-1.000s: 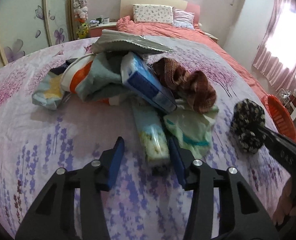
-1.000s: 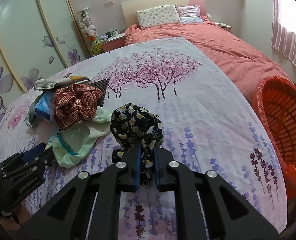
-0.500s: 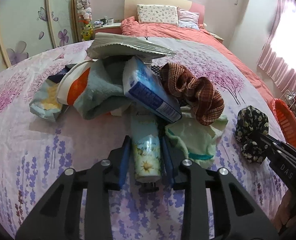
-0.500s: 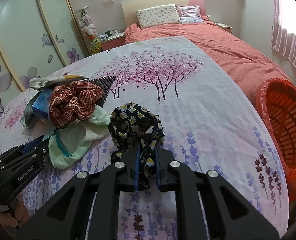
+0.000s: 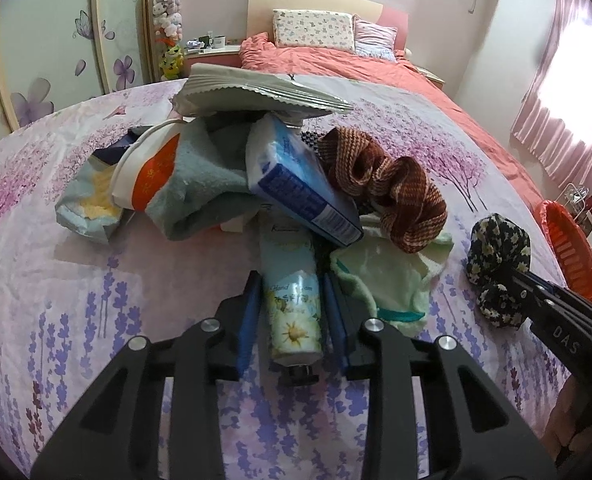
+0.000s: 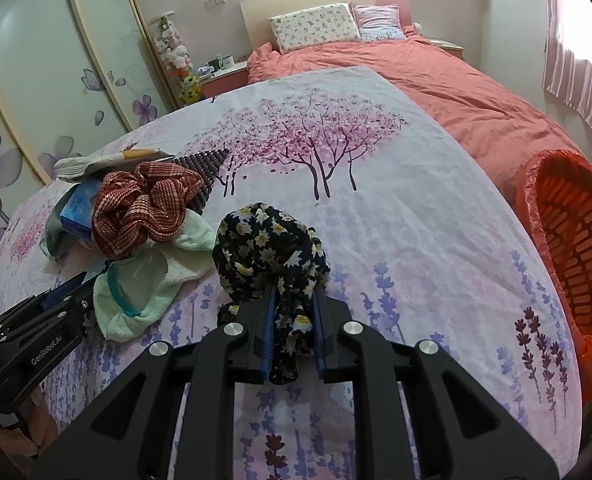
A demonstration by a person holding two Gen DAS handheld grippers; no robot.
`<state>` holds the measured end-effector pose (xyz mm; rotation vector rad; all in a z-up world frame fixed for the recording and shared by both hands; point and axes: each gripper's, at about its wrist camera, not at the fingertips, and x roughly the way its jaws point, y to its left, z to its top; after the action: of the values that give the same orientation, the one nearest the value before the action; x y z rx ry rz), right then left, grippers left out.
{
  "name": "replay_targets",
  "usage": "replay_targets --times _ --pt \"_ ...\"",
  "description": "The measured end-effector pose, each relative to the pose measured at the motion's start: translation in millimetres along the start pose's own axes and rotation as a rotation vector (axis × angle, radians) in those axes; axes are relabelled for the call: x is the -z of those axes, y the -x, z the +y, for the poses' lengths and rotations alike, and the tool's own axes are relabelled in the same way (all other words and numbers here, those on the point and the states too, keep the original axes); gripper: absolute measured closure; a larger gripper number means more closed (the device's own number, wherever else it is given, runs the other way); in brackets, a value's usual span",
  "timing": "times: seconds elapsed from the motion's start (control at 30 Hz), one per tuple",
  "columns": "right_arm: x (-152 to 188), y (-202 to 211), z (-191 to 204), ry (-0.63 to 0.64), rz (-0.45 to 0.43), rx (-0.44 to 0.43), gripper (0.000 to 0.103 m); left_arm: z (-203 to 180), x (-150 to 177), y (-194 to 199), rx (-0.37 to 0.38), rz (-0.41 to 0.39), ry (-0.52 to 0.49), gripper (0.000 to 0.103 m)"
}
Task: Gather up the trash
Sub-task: 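Grasp the lotion tube with the left gripper while the right gripper holds the black scrunchie, then carry the lotion tube and black scrunchie to the basket and open both grippers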
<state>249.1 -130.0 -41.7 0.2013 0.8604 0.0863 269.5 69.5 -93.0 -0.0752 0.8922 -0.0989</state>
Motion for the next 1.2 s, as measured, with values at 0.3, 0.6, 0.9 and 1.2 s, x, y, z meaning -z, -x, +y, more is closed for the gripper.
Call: replay_targets --times 0.3,0.6,0.9,1.2 --pt "-1 14 -4 -0.009 -0.036 -0.013 0.092 1 7 6 0.018 -0.001 -0.009 0.074" --pt "-5 35 -11 -0.021 -0.079 -0.012 0.092 7 13 26 0.014 -0.021 -0.001 0.075" --pt "-3 36 -14 -0.035 -0.078 -0.018 0.092 -1 3 66 0.031 -0.108 -0.031 0.076" --pt "-5 50 -17 -0.039 -0.112 -0.026 0.092 -14 -5 107 0.050 -0.201 -0.045 0.076"
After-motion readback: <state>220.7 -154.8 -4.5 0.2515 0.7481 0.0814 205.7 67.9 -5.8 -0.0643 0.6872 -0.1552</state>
